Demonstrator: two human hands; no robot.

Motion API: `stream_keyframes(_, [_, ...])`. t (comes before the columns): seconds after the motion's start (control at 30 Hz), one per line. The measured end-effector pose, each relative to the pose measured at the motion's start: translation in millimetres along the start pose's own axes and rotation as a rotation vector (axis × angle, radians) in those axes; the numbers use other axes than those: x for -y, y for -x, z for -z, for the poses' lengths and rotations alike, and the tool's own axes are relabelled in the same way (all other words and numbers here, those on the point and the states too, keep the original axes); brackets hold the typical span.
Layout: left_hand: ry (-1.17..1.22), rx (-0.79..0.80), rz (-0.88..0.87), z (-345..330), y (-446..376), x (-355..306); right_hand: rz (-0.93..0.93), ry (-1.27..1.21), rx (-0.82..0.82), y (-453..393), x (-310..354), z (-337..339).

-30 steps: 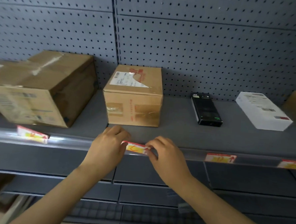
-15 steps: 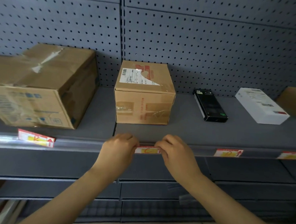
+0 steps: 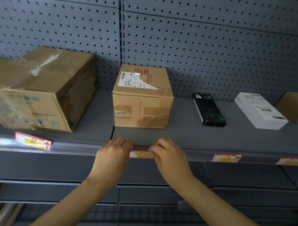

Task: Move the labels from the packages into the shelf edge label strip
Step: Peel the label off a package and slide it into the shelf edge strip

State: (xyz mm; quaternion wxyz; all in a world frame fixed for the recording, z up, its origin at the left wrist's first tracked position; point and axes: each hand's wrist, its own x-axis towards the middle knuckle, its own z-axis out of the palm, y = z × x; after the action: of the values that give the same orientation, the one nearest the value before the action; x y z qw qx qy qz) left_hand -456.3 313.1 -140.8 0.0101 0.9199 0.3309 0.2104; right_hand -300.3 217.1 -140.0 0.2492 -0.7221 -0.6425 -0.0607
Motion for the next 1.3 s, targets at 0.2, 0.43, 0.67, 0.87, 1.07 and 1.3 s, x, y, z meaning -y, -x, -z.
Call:
stream_keyframes(0.2, [-0.023,0.013,0.029,0.8,5.0,-1.8,-0.011,-0.097,-0.028,0.9,-5.1,2.6])
stream_keyframes(0.43, [-0.010,-0.002,0.023,3.6,12.7,-2.9,-0.058,-0.135,-0.052,-1.1,-3.1,5.6])
stream_keyframes(0.67, [-0.037,0.020,0.076,8.6,30.4,13.1,-0.319,-0.531,0.009,-15.6,-15.3,25.1])
stream_keyframes(0.87, [-0.056,0.028,0.119,12.3,45.1,28.1,-0.201,-0.485,-0.029,-16.5,0.3,17.7])
stream_keyframes(1.07, [-0.050,0.012,0.148,33.5,59.3,61.9,0.070,-0.388,0.105,-30.1,65.6,-11.1])
stream_keyframes(1.3, [-0.104,-0.022,0.135,69.6,72.5,147.0,0.123,-0.300,0.101,-61.7,160.2,-65.5])
